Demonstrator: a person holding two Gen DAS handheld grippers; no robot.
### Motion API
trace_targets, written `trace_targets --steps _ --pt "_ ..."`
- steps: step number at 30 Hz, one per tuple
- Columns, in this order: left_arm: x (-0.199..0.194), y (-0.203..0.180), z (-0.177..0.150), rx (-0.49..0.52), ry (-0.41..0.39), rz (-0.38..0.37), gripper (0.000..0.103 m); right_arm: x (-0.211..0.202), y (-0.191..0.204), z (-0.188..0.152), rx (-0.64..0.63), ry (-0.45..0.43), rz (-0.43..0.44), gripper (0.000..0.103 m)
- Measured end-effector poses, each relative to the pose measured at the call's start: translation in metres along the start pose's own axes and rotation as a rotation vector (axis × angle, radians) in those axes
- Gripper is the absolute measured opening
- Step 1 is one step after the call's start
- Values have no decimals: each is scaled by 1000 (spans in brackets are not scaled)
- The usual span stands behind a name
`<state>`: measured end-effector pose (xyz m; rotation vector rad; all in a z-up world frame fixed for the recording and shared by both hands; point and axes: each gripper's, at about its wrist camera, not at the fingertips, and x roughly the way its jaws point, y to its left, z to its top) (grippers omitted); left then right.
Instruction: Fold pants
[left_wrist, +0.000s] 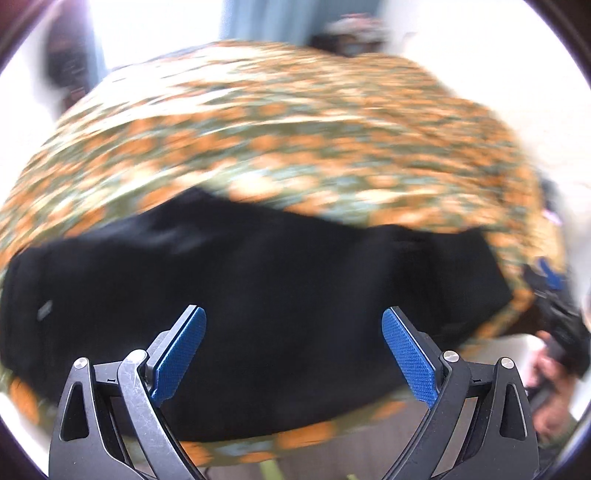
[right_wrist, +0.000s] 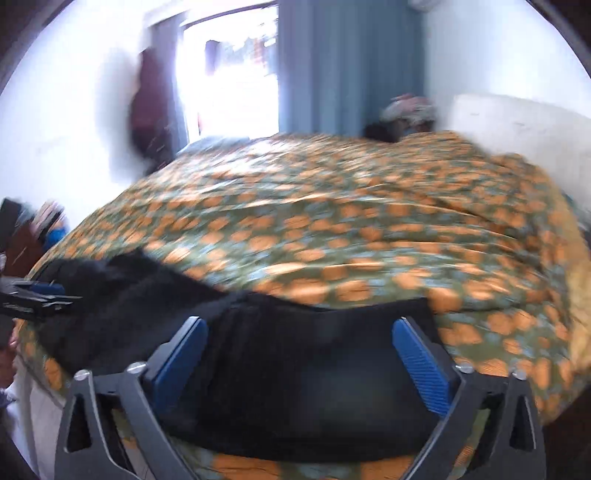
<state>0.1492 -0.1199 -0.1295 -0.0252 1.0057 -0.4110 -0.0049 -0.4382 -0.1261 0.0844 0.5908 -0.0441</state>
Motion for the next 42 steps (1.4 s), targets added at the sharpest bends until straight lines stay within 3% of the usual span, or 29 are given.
trace_targets --steps 3,6,9,12,18,20,22,27,32,33,34,35,39,42 --pt "9 -43 12 105 20 -147 94 -11 -51 -6 195 -6 -91 103" --pt "33 -90 19 216 75 -224 69 -14 -89 -12 385 -2 -138 103" --pt "62 -124 18 300 117 -204 47 -6 -98 -17 434 24 -127 103" --pt "86 -136 17 272 170 -193 30 -1 -92 -18 409 41 -94 103" --pt "97 -127 14 168 206 -179 27 7 -77 -24 366 78 -41 103" --pt "92 -118 13 145 199 -168 37 11 -76 -27 372 86 -23 103" --pt "94 -111 14 116 205 -165 67 13 -77 -29 377 94 -13 103" --pt "111 -110 14 59 262 -241 70 14 -76 -29 383 99 0 103" --pt "131 -121 15 58 331 -252 62 14 -76 -30 386 102 5 103" --pt "134 -121 15 50 337 -236 52 14 -76 -30 388 102 5 103" --pt "136 -121 16 48 342 -221 21 14 -76 -30 388 102 5 103" --pt "139 -122 16 51 361 -215 8 14 -76 -30 388 101 5 103" --pt "125 -130 18 106 312 -187 7 12 -78 -31 399 89 -4 103" --pt "92 -125 23 116 250 -214 7 4 -82 -29 419 51 -20 103"
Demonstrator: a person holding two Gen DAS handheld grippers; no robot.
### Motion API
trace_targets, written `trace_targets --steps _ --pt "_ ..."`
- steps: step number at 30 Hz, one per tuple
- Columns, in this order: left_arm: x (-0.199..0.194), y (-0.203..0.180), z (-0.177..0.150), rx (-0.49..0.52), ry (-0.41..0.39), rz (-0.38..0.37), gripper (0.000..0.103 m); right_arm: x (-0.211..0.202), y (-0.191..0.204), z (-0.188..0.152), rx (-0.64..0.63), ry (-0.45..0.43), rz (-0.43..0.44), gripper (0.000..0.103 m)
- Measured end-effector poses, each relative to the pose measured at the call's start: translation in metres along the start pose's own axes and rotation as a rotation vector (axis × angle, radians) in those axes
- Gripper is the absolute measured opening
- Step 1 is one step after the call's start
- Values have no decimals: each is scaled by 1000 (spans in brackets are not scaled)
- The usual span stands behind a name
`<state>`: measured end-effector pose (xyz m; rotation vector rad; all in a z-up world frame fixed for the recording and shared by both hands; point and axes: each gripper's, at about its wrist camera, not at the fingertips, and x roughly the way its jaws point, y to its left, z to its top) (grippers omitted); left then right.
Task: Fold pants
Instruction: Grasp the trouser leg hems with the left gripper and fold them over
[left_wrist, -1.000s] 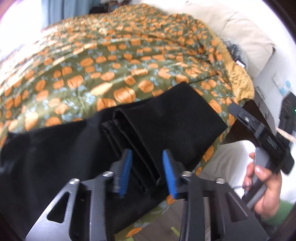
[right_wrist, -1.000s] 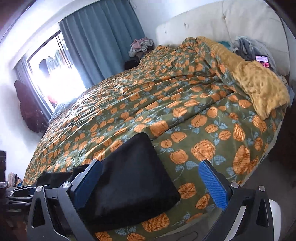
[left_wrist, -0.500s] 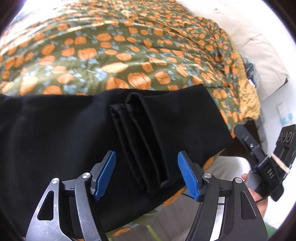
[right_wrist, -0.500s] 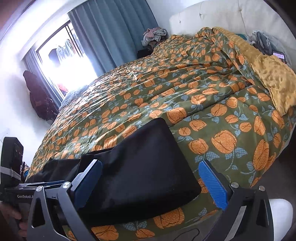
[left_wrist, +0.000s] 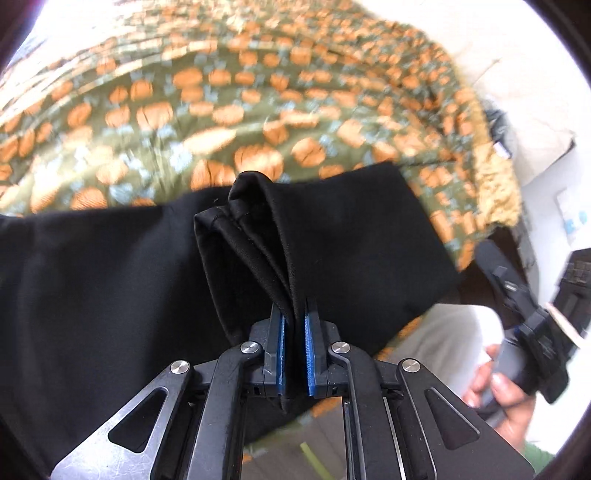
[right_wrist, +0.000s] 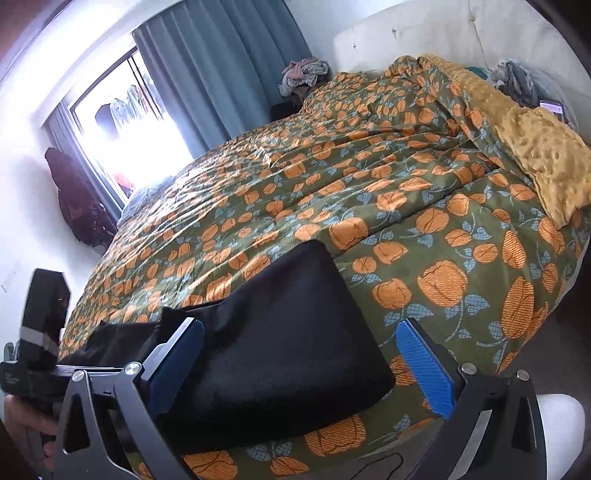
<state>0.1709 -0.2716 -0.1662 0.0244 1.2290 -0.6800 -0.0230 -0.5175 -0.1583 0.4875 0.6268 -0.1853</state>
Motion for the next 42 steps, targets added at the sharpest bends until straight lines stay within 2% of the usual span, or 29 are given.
trace_targets --steps 4,7,10,13,15,16,18,21,22,24,26,28,33,36,39,42 --pt "-48 23 -13 23 -59 39 7 -5 -8 3 38 -27 -10 103" --pt "-61 54 -28 -7 -49 93 7 4 -9 0 53 13 -2 103" --pt "-61 91 -44 -88 -22 134 7 8 0 0 22 30 25 103" --pt "-56 114 -56 -150 -8 138 7 14 24 3 -35 66 178 103" --pt "-52 115 -59 -154 -10 138 7 23 50 5 -93 115 297 103" --pt "-50 113 -59 -143 -10 147 7 29 61 4 -123 141 325 103" --pt "-44 107 -57 -130 -8 158 7 57 87 -1 -202 256 370 103" --pt "-37 108 -59 -120 1 166 9 112 99 -26 -251 457 298 103" --pt "-36 109 -60 -115 2 173 13 126 99 -34 -258 505 276 103" --pt "-36 108 -60 -100 2 223 25 128 107 -30 -293 484 259 103" --pt "-43 108 -62 -107 -12 236 38 121 113 -16 -279 484 273 103" --pt "-54 108 -63 -117 -39 244 61 107 115 4 -236 443 303 103" --pt "-85 101 -60 -109 -143 286 66 88 121 25 -239 415 274 103" --pt "-93 93 -55 -91 -191 301 75 75 116 18 -227 408 235 103" --pt "-86 89 -51 -71 -185 308 76 68 110 2 -210 404 233 103" --pt "-80 88 -50 -75 -178 304 76 71 107 -14 -192 438 222 103"
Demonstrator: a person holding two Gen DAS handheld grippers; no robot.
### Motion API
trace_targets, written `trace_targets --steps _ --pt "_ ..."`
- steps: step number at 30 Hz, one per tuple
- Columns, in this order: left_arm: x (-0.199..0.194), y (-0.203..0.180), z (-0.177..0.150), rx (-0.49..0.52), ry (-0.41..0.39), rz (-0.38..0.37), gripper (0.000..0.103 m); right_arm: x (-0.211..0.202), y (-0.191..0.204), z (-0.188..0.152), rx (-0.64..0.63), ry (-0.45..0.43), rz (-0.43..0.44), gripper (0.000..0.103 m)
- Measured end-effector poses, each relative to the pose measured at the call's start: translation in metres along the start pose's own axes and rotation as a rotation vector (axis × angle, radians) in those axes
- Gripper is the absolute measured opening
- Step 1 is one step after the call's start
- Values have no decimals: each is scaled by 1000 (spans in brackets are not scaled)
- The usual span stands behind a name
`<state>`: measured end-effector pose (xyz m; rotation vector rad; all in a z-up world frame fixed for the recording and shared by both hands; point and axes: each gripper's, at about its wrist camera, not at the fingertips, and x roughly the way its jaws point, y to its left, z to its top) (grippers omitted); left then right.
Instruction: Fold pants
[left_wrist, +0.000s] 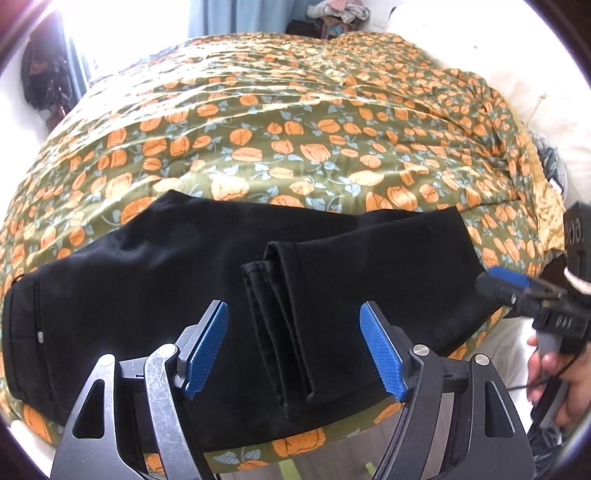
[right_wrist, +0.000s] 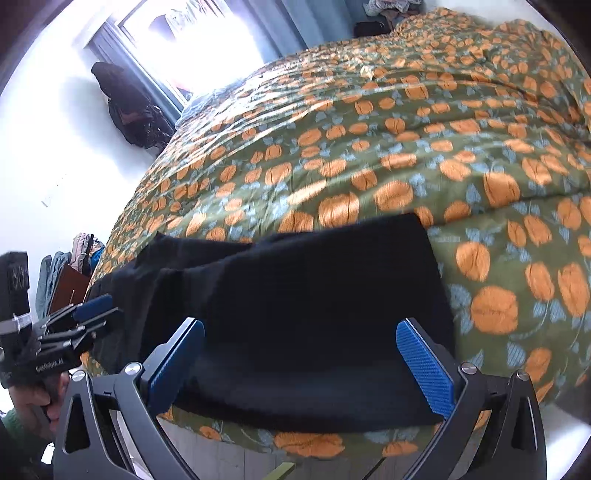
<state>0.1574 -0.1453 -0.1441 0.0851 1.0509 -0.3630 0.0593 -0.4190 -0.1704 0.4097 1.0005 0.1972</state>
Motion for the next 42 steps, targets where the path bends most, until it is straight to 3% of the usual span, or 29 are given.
trace_targets --steps 5,8,16,19,22,24,26,30,35,39,42 --pt "3 -7 -5 15 1 -4 76 5 6 -18 -46 -13 -28 103" --pt "13 -8 -6 9 37 10 76 32 5 -25 -61 83 -50 103" --pt "2 28 -8 -89 20 50 76 9 41 12 -126 -18 5 103" --pt "-1 43 -13 -121 25 78 76 34 59 15 -170 25 5 103" --pt "-9 61 -18 -147 22 108 76 76 72 9 -209 135 -7 103" --pt "-16 76 -21 -172 21 128 76 89 79 6 -257 151 -64 103" --pt "-24 96 -22 -198 14 156 78 82 84 8 -262 138 -46 103" --pt "-38 149 -22 -255 -9 239 83 39 88 15 -226 14 21 103" --pt "-47 244 -22 -441 18 266 85 5 63 4 -145 -88 18 103" --pt "-61 313 -31 -627 -16 234 85 -9 32 -11 -24 -119 -3 103" --pt "-67 359 -45 -773 -57 137 85 -16 14 -23 35 -123 -18 103"
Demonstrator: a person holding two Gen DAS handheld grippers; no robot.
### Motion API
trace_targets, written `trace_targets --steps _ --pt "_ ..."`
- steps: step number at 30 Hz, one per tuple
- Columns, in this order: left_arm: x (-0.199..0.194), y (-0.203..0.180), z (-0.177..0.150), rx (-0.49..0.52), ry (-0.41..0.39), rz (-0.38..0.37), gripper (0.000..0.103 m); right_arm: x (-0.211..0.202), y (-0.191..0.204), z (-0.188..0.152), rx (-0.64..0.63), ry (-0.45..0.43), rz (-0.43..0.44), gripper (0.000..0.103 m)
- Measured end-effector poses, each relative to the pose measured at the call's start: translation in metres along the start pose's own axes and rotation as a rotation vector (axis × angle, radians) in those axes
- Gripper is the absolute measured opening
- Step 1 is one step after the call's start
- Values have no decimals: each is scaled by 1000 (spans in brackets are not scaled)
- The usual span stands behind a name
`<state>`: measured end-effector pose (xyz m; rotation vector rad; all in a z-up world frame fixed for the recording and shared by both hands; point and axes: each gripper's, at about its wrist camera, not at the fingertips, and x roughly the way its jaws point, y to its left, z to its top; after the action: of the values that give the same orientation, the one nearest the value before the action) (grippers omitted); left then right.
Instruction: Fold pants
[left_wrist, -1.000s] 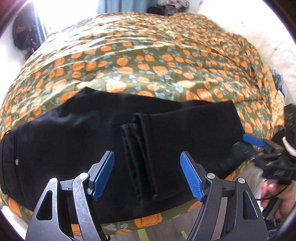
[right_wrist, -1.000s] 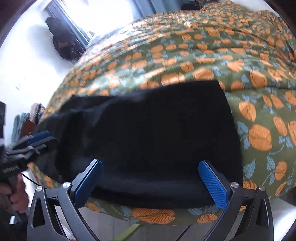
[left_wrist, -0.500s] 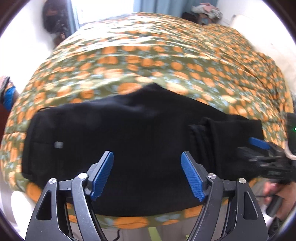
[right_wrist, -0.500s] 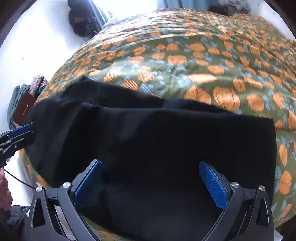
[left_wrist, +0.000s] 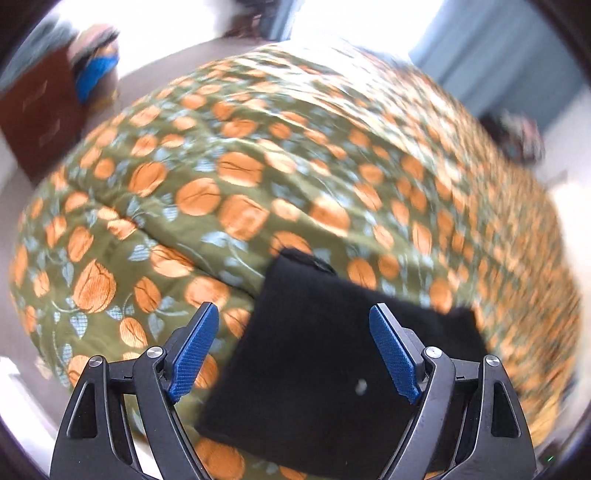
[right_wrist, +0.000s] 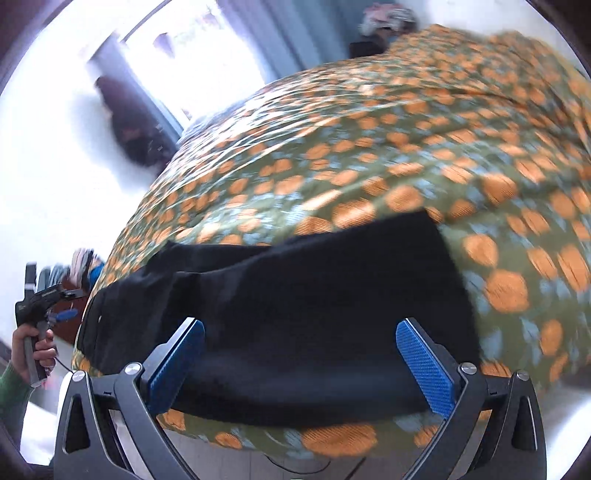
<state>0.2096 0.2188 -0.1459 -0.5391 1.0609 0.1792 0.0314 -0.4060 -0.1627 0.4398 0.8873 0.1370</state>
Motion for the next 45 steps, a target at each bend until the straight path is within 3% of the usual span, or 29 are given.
trace_targets --steps 3,9,12,19,26,29,31,33,34,39,45 --pt "14 19 2 -39 39 -37 85 1 -8 -7 34 21 -2 103" --pt "49 -2 -32 112 199 -86 85 8 4 -8 -3 40 20 103" --pt "55 -19 -47 211 189 -48 85 14 13 -11 -25 54 41 103" --pt "58 -11 -40 159 223 -73 82 15 21 -17 -59 46 59 103" --pt "66 -21 -46 218 227 26 88 14 6 -16 0 32 60 103" --pt "63 -22 -46 221 222 55 73 13 4 -16 3 28 59 103" --pt "56 -23 -47 235 207 83 49 12 3 -16 5 23 59 103" --pt "46 -25 -47 251 185 107 31 12 1 -17 11 20 62 103" --pt "41 -26 -48 256 173 120 27 13 1 -17 14 20 64 103" --pt "0 -42 -54 227 94 118 19 11 -1 -16 19 4 73 103" --pt "-57 -106 -68 260 45 -18 16 8 -7 -15 44 -16 79 103"
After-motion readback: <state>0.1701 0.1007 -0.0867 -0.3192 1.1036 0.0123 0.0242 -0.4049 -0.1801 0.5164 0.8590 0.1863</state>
